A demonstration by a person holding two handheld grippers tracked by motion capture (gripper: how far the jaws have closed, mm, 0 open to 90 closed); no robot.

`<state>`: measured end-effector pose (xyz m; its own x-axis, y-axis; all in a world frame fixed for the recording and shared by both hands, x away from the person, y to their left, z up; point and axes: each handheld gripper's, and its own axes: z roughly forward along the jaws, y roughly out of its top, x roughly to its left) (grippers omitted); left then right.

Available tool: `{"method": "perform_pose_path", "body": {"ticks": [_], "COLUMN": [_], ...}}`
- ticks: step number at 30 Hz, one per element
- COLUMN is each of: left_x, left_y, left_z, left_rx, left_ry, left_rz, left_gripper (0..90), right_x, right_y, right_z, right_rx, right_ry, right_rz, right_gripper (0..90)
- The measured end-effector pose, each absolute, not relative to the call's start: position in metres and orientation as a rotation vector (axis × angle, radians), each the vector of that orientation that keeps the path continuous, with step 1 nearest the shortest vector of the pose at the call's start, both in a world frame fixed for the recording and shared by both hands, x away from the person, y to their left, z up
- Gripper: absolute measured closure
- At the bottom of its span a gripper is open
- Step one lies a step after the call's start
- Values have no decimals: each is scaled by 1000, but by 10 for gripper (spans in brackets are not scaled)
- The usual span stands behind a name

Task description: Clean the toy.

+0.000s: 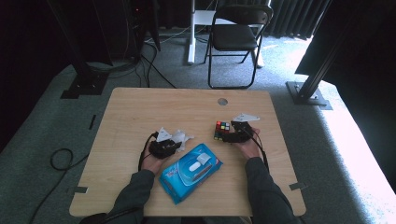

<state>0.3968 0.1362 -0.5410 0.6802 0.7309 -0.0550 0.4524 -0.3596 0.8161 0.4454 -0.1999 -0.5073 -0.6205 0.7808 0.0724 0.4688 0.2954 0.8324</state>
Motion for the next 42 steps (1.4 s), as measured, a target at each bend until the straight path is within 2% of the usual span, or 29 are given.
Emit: {"method": "perform_pose_path", "body": {"ticks": [24, 42], "left_x": [396, 396], "left_y": [137, 137], "left_z": [-541, -541], "left_rx": [2013, 2007], "left_ry": [912, 914], "left_rz": [395, 394], "left_gripper": [733, 726], "right_x": [471, 473], "right_y": [-192, -192], "right_z": [-506, -511], "right_rx": [965, 947], "right_ry": [2346, 2392], "right_rz": [1157, 1119], "right_gripper": [109, 138]}}
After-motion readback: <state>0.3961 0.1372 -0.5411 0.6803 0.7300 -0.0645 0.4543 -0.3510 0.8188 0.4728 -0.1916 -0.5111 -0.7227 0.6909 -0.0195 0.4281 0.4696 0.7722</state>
